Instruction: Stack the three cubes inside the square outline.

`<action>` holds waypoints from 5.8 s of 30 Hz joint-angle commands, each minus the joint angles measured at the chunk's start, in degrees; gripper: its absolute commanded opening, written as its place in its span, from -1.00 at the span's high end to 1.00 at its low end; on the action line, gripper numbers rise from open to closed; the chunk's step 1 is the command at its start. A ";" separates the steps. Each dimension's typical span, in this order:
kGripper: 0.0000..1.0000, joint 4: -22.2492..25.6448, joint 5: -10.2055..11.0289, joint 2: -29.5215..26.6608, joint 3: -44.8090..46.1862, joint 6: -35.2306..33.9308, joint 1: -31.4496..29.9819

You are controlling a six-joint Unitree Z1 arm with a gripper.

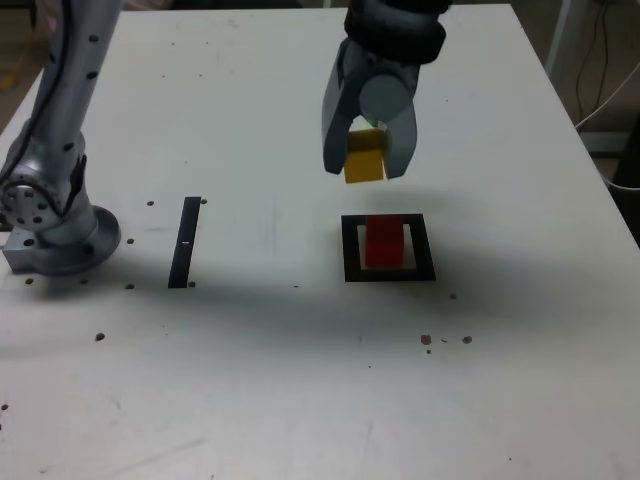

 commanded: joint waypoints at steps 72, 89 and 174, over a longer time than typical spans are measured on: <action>-0.99 -0.26 0.40 5.68 -2.59 -1.58 -6.28; -0.99 0.67 3.61 -0.97 -2.57 -1.03 -4.77; -0.99 -0.50 3.04 17.99 -17.63 11.83 31.85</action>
